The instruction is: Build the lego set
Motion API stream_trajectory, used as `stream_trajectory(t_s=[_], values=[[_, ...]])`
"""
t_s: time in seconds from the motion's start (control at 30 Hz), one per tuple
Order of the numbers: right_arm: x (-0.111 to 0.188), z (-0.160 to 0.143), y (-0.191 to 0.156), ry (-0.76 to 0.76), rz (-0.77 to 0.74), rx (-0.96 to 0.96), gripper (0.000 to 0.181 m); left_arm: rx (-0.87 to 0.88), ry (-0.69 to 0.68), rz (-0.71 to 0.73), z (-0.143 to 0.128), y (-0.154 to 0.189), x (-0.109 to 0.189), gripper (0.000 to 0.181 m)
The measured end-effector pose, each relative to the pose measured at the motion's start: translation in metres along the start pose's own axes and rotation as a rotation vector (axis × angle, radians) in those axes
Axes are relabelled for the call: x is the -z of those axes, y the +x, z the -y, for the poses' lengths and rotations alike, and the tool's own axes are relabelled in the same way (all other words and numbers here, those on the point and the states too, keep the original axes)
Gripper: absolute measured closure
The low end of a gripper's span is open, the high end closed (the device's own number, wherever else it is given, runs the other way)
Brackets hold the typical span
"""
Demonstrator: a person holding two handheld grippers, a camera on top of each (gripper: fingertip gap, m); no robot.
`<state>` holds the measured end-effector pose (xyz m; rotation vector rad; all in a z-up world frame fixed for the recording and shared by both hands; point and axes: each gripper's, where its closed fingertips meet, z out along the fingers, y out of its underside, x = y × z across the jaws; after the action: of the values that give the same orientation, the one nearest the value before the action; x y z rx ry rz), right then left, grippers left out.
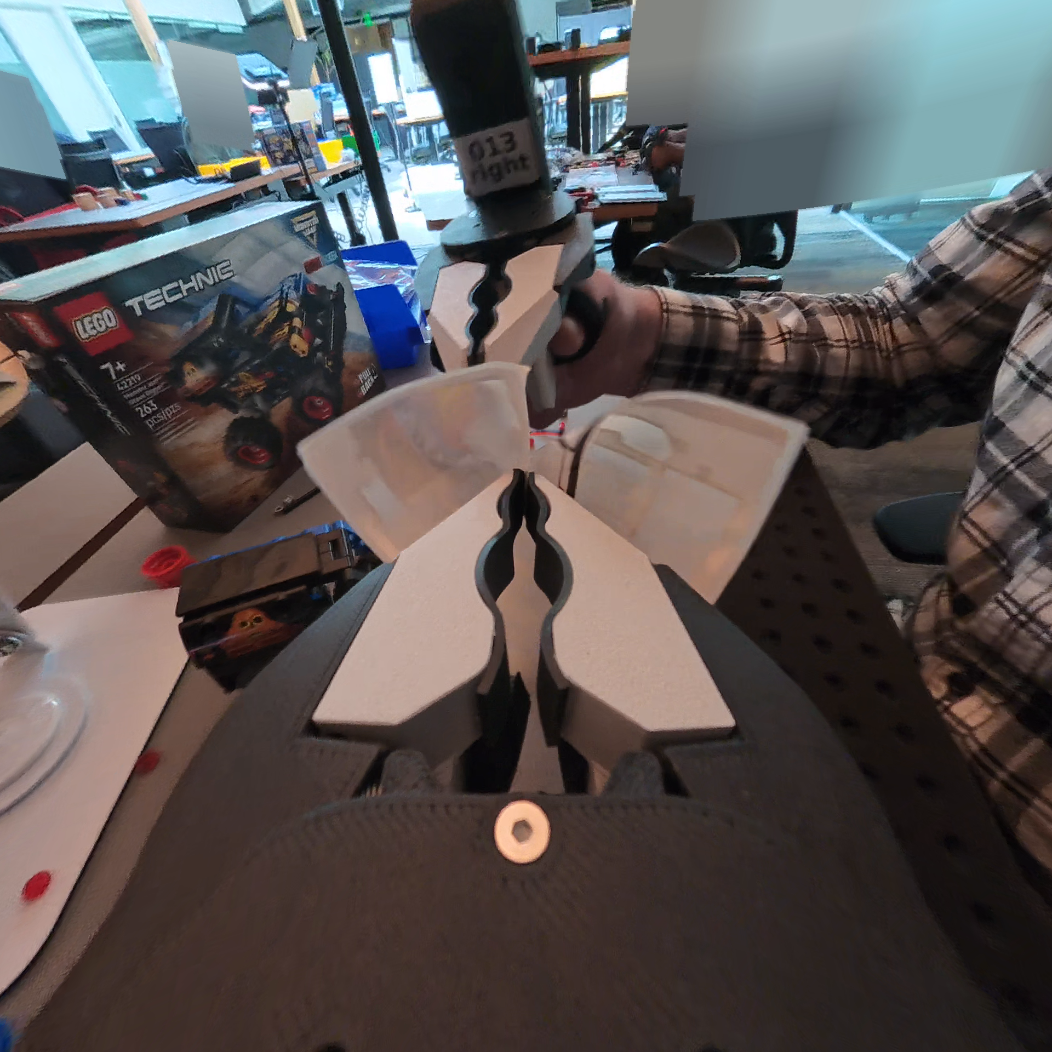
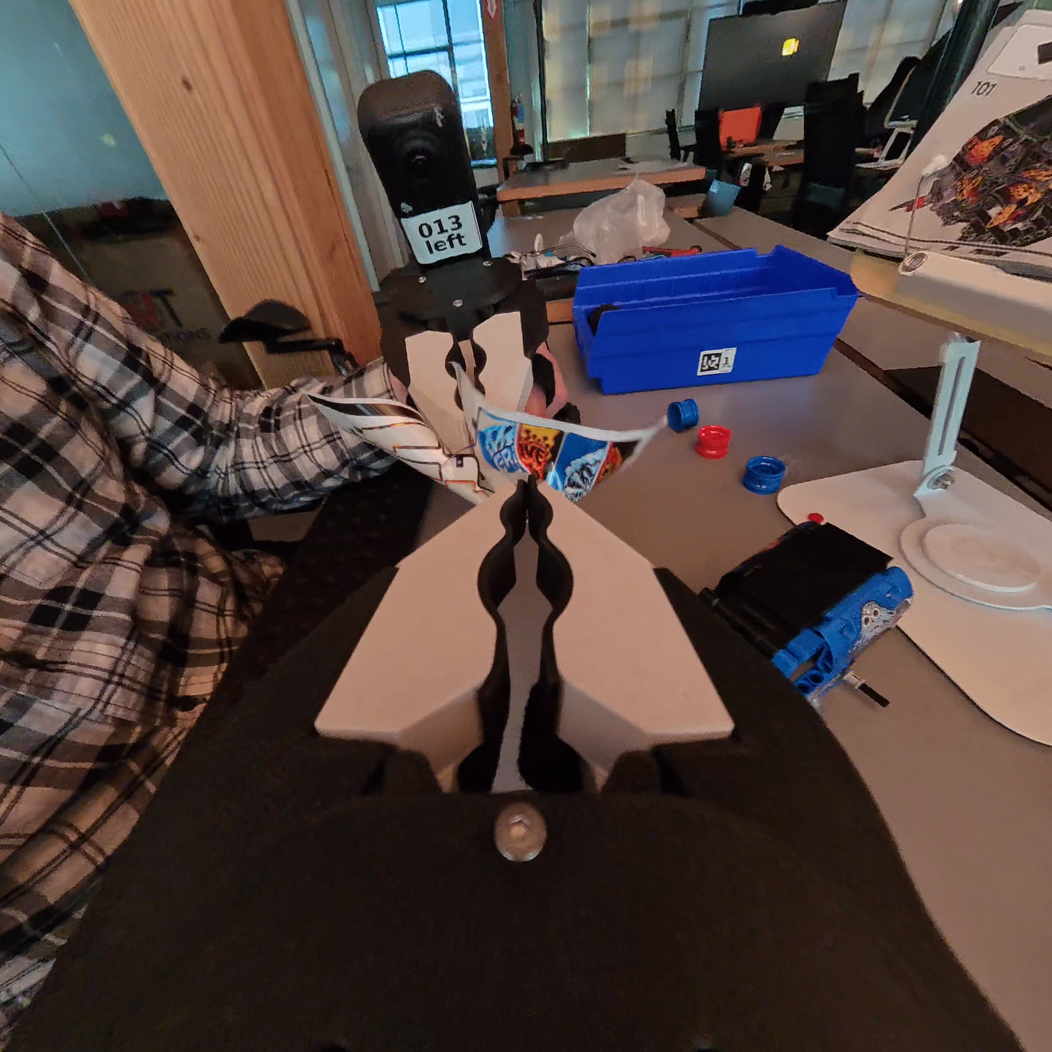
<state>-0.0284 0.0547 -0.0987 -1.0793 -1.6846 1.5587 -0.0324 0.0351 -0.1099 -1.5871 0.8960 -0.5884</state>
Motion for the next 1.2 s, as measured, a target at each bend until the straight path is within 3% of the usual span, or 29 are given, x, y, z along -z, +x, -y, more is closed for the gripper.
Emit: stream_trajectory(t_s=[0.5,0.53,0.6,0.87,1.0,1.1,1.2], values=[[-0.001,0.009,0.005,-0.007,-0.141,0.127,0.181,0.221,0.124,0.096,0.004,-0.027,0.009,0.181],[-0.001,0.008,0.006,-0.016,-0.156,0.134,0.170,0.218,0.114,0.115,0.002,-0.029,0.008,0.181],[0.000,0.009,0.005,-0.022,-0.167,0.160,0.172,0.233,0.132,0.116,0.004,-0.031,0.009,0.181],[-0.006,0.018,0.004,-0.032,-0.255,0.245,0.158,0.177,0.125,0.181,0.004,-0.036,0.007,0.181],[-0.008,0.020,0.013,0.004,-0.270,0.153,0.154,0.096,0.091,0.207,0.004,-0.030,-0.004,0.181],[-0.010,0.014,0.016,-0.026,-0.268,0.124,0.155,0.042,0.068,0.236,0.004,-0.029,-0.010,0.181],[-0.009,0.013,0.016,-0.038,-0.275,0.136,0.170,0.032,0.069,0.234,0.005,-0.027,-0.013,0.181]])
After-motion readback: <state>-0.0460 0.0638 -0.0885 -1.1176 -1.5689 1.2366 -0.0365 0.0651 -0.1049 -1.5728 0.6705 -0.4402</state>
